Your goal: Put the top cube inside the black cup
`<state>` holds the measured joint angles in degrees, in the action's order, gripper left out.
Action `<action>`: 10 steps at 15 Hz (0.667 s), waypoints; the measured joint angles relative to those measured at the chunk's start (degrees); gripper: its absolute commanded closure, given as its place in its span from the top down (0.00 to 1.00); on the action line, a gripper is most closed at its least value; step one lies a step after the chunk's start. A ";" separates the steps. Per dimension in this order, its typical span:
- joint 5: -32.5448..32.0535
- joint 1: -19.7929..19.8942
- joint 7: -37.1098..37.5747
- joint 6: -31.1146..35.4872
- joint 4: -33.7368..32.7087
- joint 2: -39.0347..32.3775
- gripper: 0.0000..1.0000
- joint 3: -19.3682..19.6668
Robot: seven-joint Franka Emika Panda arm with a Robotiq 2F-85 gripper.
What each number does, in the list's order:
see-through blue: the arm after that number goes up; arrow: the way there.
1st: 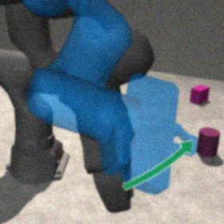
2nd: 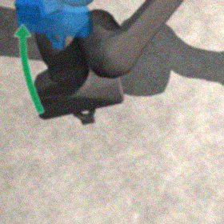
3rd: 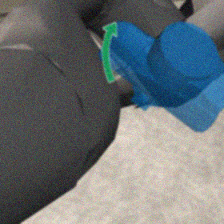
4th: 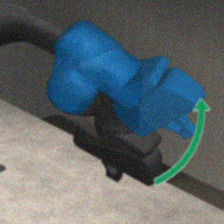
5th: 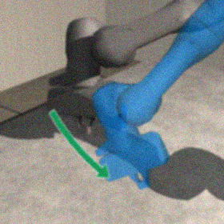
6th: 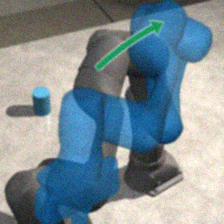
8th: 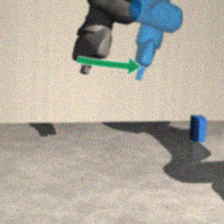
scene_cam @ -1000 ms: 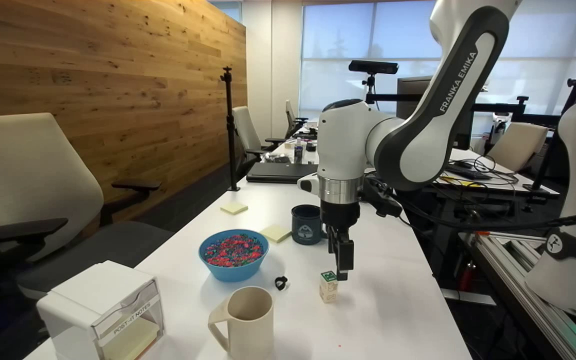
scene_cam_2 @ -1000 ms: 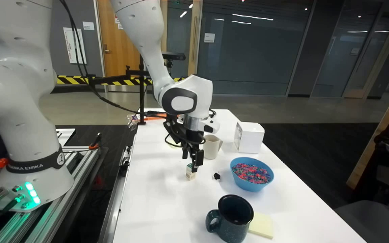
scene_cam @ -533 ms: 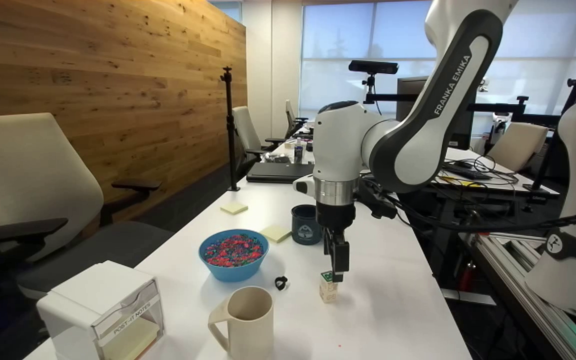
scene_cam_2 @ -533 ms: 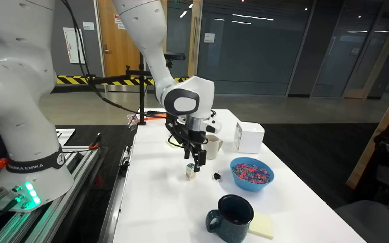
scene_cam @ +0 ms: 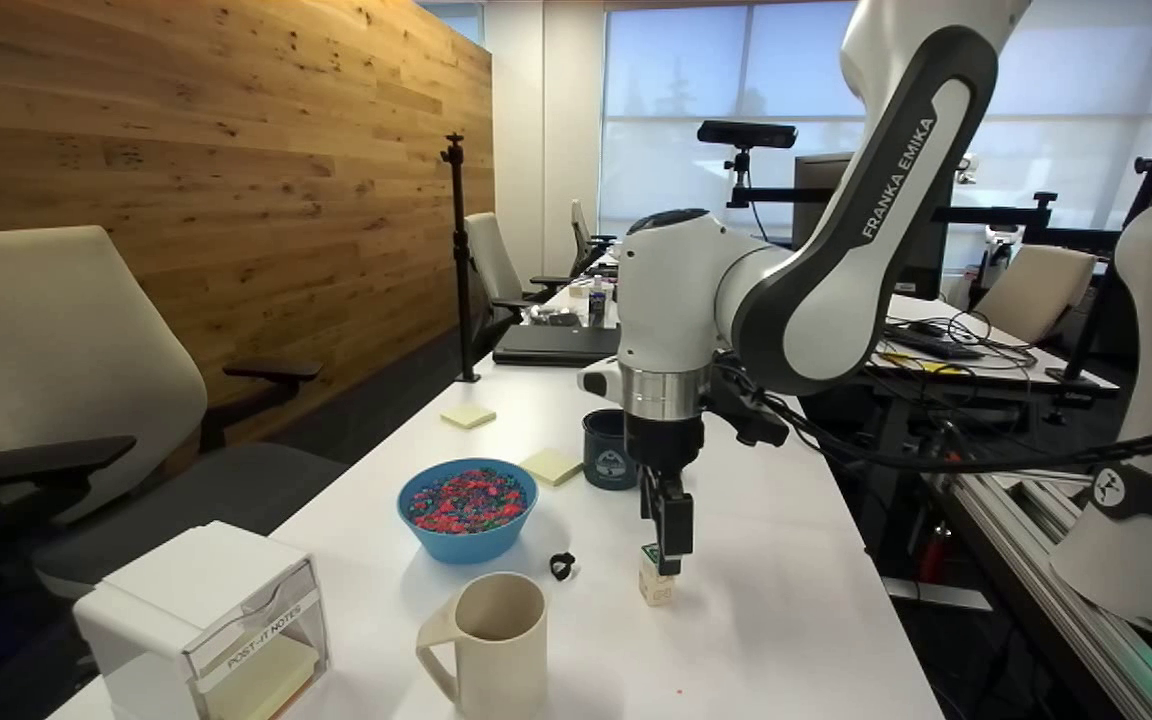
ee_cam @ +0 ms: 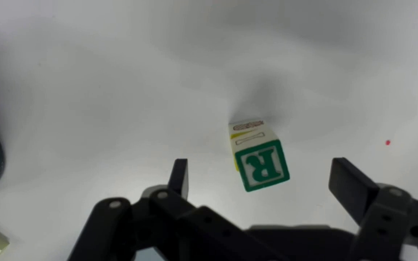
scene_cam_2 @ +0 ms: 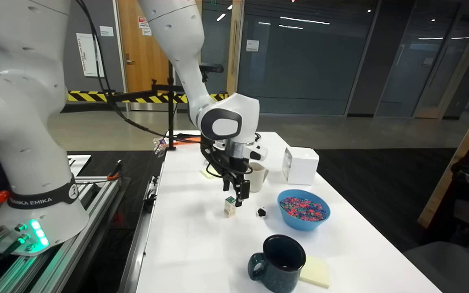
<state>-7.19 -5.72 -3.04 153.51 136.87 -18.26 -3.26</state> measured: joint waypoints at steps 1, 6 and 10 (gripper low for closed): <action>0.00 0.01 -0.24 0.00 0.00 -0.24 1.00 0.01; 0.00 0.13 -1.49 0.06 0.00 -1.09 0.89 0.14; 0.00 0.21 -1.86 0.09 0.00 -1.35 0.52 0.24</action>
<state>-7.19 -5.51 -4.90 153.60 136.87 -19.60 -3.01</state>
